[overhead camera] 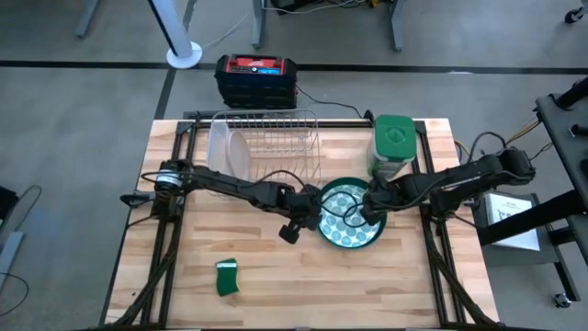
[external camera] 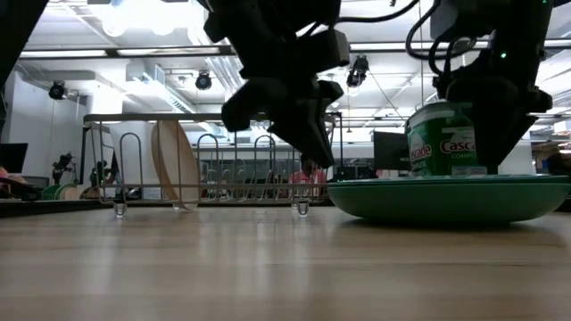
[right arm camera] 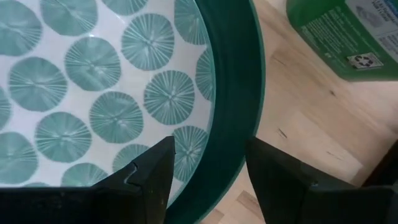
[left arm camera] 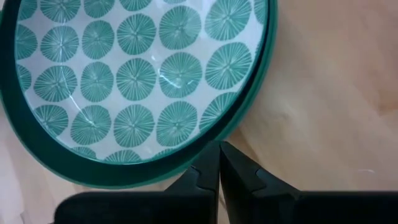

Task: Sort dishes
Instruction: Put the blue patterned plate on the dish rack

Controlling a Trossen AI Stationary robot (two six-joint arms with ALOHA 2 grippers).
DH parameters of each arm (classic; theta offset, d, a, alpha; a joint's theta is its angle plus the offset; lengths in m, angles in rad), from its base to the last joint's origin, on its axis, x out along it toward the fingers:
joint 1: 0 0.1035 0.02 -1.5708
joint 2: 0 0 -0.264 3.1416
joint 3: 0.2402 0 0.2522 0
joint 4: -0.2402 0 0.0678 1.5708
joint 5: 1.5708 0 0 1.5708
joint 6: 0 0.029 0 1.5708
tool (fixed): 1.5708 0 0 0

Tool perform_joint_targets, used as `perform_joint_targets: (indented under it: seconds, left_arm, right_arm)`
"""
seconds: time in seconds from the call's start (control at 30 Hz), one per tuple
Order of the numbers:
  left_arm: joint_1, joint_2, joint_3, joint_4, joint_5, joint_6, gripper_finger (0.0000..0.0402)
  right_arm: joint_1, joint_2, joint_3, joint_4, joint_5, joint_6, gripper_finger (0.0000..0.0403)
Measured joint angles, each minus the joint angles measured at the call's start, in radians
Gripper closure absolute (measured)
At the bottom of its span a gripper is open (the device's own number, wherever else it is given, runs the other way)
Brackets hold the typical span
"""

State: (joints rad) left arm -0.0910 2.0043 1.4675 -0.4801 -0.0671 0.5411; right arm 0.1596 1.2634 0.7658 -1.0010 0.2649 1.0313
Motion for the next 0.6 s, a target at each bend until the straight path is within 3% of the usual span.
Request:
perform_joint_targets:
  seconds: [0.37,0.6]
  left_arm:
    - [-0.001,0.001,-0.002,0.018,-0.006,-0.023,0.0401]
    - [-0.001,0.002,-0.020,0.060,-0.002,-0.050,0.0401]
  right_arm:
    - [0.000,0.054,-0.046,0.087,0.000,-0.019,0.0218]
    - [-0.001,0.013,-0.136,0.244,0.001,-0.024,0.0235]
